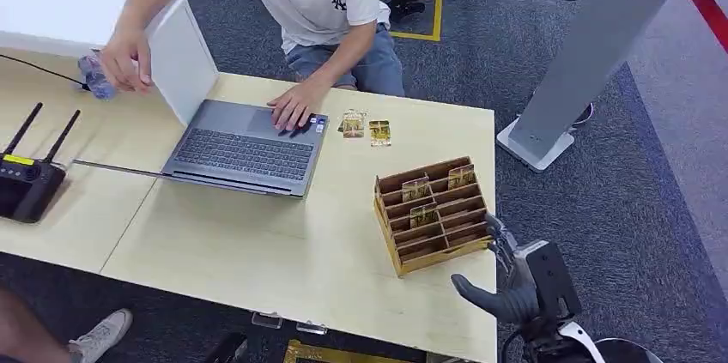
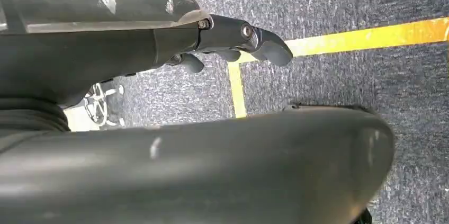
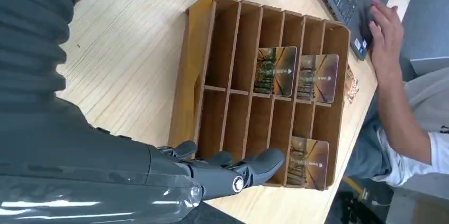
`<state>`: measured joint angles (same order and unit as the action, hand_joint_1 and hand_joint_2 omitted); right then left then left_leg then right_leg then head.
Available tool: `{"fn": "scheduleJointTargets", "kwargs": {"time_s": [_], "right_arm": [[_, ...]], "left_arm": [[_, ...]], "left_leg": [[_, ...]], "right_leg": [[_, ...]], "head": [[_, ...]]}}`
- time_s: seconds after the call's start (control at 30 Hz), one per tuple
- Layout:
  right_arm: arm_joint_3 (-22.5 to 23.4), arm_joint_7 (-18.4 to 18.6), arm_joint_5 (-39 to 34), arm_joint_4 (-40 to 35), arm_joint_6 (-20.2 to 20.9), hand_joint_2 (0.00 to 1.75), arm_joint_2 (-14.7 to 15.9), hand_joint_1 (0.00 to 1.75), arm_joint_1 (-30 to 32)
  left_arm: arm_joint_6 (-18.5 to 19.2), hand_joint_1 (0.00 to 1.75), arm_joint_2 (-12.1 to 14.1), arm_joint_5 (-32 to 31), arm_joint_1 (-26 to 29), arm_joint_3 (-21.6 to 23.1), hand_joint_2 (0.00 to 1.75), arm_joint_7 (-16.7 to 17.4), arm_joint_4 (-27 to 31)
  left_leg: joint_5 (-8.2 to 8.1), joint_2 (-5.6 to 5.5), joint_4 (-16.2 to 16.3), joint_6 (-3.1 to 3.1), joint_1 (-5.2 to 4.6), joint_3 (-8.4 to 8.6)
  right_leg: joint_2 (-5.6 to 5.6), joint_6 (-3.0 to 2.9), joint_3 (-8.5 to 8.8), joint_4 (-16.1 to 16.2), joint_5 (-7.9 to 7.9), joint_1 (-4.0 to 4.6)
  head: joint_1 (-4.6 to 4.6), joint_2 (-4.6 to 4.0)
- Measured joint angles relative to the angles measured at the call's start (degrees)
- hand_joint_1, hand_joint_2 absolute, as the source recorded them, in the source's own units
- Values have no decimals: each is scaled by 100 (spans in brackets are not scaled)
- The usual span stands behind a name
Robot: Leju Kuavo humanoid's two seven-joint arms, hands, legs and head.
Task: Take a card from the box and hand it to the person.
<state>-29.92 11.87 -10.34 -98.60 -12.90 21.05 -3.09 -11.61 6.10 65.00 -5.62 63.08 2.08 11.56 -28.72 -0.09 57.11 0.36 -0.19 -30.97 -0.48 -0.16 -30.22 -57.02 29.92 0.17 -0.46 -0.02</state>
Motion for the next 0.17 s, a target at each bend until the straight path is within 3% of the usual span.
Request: {"fn": "scheduleJointTargets", "kwargs": {"time_s": [0.17], "right_arm": [[15, 0, 0, 0, 4, 175, -4, 0, 11]], "left_arm": [[2, 0, -2, 0, 0, 0, 0, 0, 0]], "left_leg": [[0, 0, 0, 0, 0, 0]], "right_leg": [[0, 0, 0, 0, 0, 0]], "head": [[0, 0]]}}
